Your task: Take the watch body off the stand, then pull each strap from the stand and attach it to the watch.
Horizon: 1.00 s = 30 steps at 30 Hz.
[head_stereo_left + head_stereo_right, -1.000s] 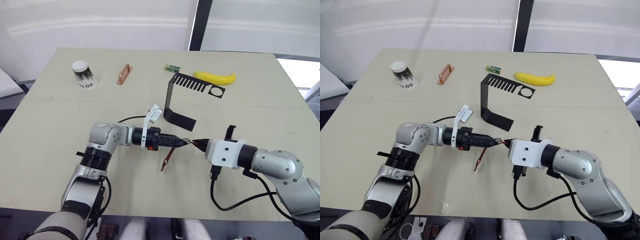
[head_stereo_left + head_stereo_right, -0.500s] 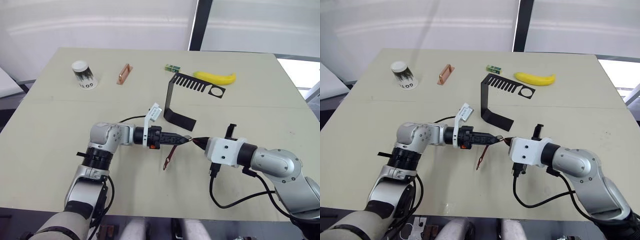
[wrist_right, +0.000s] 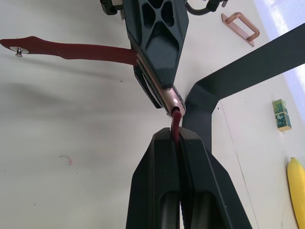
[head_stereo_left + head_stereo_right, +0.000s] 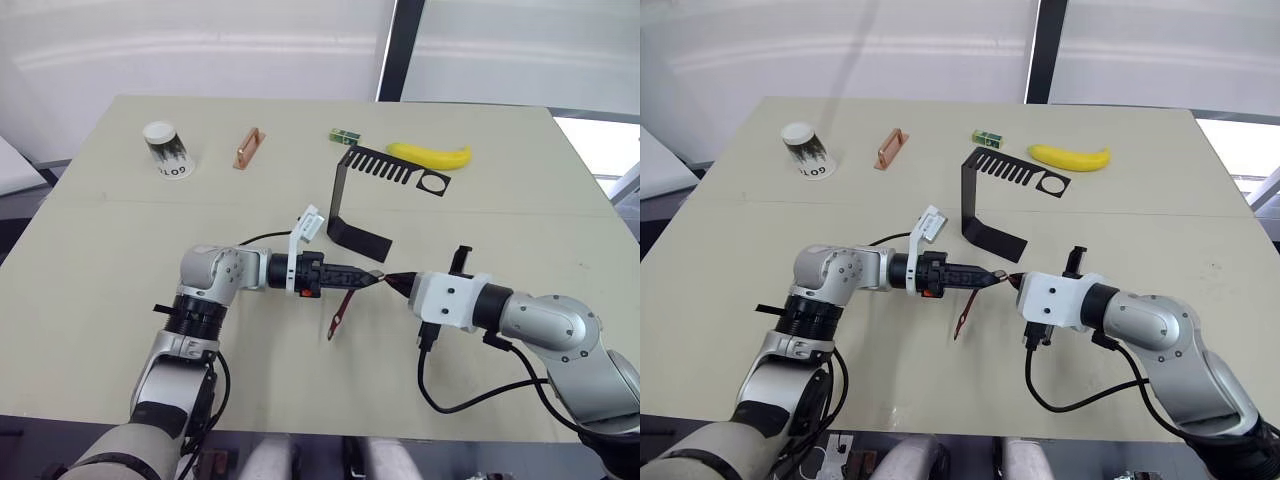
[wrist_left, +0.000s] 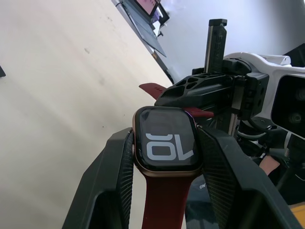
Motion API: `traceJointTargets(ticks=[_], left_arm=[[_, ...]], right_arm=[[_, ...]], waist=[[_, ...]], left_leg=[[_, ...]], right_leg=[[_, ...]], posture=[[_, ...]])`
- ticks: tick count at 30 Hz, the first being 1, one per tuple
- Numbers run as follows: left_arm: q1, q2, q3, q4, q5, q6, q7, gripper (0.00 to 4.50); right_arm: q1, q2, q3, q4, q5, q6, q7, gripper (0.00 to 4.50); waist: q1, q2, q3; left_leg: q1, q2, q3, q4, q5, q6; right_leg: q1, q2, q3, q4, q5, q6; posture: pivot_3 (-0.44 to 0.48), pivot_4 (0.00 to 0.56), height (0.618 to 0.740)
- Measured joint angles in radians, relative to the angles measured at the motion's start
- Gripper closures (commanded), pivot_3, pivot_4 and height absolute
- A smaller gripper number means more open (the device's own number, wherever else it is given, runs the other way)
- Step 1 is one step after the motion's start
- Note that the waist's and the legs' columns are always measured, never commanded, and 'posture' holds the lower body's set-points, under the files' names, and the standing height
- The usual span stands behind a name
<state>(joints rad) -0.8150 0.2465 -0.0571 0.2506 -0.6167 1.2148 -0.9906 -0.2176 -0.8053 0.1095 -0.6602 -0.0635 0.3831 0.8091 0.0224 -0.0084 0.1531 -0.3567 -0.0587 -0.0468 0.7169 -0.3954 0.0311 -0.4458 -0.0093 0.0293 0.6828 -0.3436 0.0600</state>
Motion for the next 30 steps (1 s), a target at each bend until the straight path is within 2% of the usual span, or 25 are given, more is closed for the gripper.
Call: traceJointTargets(ticks=[30], left_arm=[[0.000,-0.015,0.003,-0.006,-0.013,0.006,0.022,2.92]], right_arm=[[-0.014,0.013,0.001,0.004,0.003,0.054,0.000,4.50]], waist=[[0.000,0.000,0.000]], left_leg=[[0.000,0.000,0.000,0.000,0.000,0.000]], right_leg=[[0.000,0.000,0.000,0.000,0.000,0.000]], posture=[[0.000,0.150,0.740]])
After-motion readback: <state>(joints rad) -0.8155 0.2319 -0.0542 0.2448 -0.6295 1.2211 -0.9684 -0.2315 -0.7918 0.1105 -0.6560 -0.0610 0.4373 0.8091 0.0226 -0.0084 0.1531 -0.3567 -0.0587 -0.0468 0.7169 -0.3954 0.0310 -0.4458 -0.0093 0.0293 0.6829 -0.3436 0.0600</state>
